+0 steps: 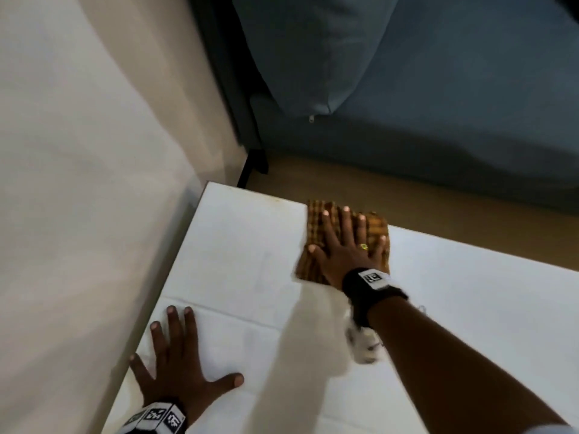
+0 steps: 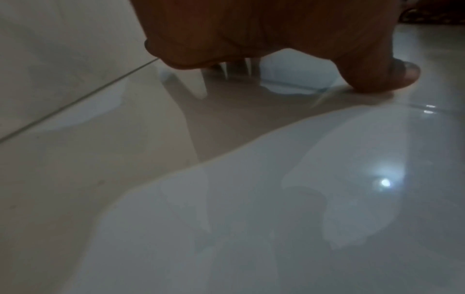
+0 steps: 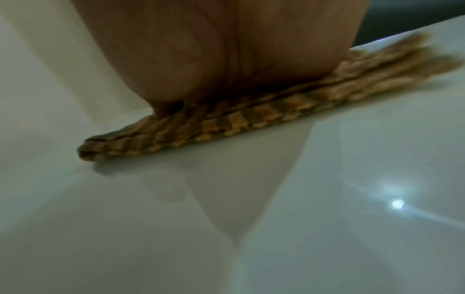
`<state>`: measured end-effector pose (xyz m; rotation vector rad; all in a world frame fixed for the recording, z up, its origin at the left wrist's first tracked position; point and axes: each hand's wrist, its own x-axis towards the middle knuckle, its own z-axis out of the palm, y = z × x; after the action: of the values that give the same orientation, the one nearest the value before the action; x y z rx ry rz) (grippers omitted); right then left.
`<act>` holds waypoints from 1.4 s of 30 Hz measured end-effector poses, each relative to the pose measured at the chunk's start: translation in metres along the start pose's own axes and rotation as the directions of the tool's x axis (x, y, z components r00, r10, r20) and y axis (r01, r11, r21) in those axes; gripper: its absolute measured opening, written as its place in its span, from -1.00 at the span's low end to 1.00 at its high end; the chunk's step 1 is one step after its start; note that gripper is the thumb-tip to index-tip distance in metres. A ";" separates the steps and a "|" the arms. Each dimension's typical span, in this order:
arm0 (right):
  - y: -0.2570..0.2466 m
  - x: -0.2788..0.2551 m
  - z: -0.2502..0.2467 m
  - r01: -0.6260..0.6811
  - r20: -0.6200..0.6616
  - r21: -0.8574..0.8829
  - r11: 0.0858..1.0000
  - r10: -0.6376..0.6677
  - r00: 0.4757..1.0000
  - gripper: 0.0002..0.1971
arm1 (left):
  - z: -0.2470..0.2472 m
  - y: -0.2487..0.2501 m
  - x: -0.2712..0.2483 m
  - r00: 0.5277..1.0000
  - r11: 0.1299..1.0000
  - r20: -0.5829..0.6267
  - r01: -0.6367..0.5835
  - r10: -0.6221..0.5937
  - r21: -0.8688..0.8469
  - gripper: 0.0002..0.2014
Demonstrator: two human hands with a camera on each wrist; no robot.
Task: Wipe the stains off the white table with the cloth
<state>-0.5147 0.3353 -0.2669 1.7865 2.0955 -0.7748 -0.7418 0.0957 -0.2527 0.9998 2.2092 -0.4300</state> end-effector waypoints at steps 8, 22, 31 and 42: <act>-0.014 0.007 -0.008 -0.339 -0.031 0.138 0.931 0.346 0.938 -0.19 | 0.023 -0.016 0.011 0.980 0.980 -0.081 -0.186 0.180 -0.069 0.72; -0.087 0.023 0.004 -0.169 0.030 0.033 0.985 0.168 0.985 -0.25 | 0.036 -0.010 0.030 0.882 0.989 -0.457 -0.145 0.118 -0.025 -0.26; -0.261 0.044 0.041 0.273 0.064 -0.107 0.956 -0.268 0.961 -0.18 | 0.030 -0.009 0.034 0.914 0.979 -0.381 -0.185 0.139 -0.087 -0.49; -0.189 0.014 0.041 0.096 0.031 -0.147 0.984 -0.092 0.995 -0.24 | -0.023 -0.009 0.017 0.960 0.995 0.263 -0.100 0.095 0.006 0.67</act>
<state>-0.7068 0.3067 -0.2671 1.6034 2.1737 -0.6419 -0.7674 0.1113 -0.2477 0.9962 1.9142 -0.5090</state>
